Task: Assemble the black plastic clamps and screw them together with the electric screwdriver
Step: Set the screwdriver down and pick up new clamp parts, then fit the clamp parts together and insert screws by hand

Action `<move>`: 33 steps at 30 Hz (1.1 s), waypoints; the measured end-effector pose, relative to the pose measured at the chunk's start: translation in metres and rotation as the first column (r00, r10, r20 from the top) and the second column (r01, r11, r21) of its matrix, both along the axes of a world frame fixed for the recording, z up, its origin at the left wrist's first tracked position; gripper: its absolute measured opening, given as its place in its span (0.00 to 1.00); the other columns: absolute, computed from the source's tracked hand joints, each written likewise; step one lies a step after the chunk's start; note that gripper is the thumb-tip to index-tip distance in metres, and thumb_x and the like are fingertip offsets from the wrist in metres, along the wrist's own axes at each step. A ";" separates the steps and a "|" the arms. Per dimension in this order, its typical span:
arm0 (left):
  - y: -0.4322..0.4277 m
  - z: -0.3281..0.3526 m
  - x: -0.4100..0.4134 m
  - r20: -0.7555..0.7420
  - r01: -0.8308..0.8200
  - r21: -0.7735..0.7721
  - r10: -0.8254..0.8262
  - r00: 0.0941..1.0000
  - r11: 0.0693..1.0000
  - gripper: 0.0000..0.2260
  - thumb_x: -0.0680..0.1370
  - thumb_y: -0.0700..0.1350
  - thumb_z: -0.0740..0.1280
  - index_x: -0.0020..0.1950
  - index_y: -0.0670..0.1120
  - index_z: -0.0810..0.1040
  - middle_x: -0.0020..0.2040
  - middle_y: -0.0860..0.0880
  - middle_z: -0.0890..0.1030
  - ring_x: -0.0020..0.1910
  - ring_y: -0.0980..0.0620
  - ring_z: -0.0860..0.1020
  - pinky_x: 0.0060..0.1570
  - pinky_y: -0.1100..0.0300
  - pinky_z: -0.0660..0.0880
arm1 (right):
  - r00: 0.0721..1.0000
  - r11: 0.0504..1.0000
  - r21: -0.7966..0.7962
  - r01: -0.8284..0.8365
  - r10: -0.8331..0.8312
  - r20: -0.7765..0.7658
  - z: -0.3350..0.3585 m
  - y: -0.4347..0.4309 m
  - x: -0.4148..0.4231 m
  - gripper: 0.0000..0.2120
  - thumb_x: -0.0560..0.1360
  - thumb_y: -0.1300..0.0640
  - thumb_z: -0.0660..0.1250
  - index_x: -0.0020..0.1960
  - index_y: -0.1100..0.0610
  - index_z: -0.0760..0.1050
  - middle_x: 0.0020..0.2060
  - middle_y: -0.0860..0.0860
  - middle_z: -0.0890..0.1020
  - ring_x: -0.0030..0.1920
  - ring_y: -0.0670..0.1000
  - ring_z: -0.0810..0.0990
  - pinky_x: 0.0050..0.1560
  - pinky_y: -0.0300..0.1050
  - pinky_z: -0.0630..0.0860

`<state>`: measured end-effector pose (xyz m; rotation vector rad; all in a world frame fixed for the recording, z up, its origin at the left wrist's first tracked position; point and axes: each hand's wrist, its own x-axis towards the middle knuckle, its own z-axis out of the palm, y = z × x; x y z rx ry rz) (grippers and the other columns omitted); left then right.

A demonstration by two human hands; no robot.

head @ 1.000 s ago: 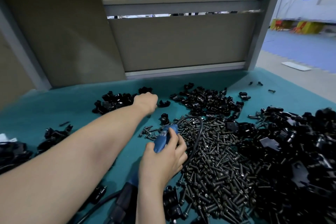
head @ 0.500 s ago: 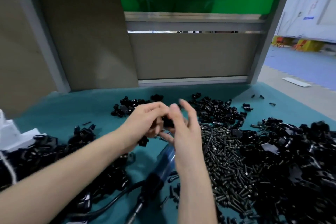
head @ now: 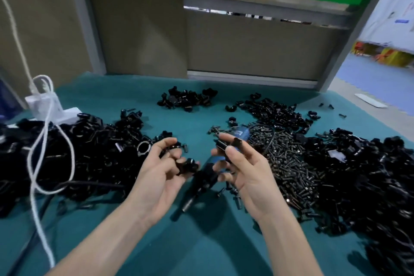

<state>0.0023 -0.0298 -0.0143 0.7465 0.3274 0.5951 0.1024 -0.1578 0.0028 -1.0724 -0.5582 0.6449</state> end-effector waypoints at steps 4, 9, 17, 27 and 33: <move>-0.007 -0.003 -0.004 0.004 0.094 -0.025 -0.094 0.996 0.995 0.15 0.73 0.28 0.59 0.55 0.42 0.76 0.42 0.45 0.81 0.38 0.51 0.81 0.41 0.56 0.81 | 0.999 0.999 0.045 0.024 -0.022 -0.044 -0.005 0.002 -0.004 0.17 0.69 0.58 0.67 0.57 0.57 0.78 0.39 0.56 0.83 0.31 0.49 0.76 0.30 0.39 0.75; -0.010 -0.005 -0.005 0.024 0.127 -0.103 -0.125 0.992 0.987 0.19 0.71 0.36 0.64 0.62 0.41 0.75 0.54 0.39 0.83 0.48 0.48 0.84 0.41 0.62 0.80 | 0.994 0.995 0.070 0.072 -0.066 -0.087 -0.012 0.003 -0.011 0.10 0.68 0.60 0.68 0.49 0.57 0.77 0.36 0.58 0.83 0.30 0.50 0.79 0.30 0.39 0.76; -0.006 -0.006 -0.007 0.089 0.210 -0.136 -0.199 0.976 0.968 0.18 0.71 0.25 0.55 0.54 0.36 0.78 0.58 0.37 0.81 0.56 0.43 0.82 0.44 0.56 0.81 | 0.978 0.977 0.045 0.207 -0.208 0.020 -0.011 0.003 -0.017 0.08 0.65 0.62 0.72 0.41 0.52 0.84 0.43 0.55 0.85 0.42 0.50 0.82 0.38 0.37 0.78; -0.014 -0.007 -0.009 -0.012 0.103 0.178 -0.103 0.995 0.979 0.08 0.80 0.31 0.56 0.46 0.39 0.73 0.51 0.46 0.84 0.46 0.51 0.83 0.40 0.61 0.80 | 0.829 0.905 -0.171 0.389 -0.263 0.493 -0.019 0.010 -0.032 0.17 0.71 0.61 0.74 0.44 0.37 0.83 0.42 0.40 0.84 0.40 0.43 0.82 0.45 0.33 0.77; -0.011 -0.014 -0.011 -0.097 0.074 0.415 -0.037 0.995 0.907 0.20 0.79 0.30 0.61 0.63 0.53 0.72 0.61 0.56 0.79 0.49 0.56 0.79 0.50 0.64 0.77 | 0.825 0.918 -0.168 0.358 -0.227 0.517 -0.018 0.009 -0.035 0.16 0.73 0.58 0.72 0.48 0.35 0.82 0.43 0.46 0.82 0.40 0.52 0.80 0.46 0.48 0.79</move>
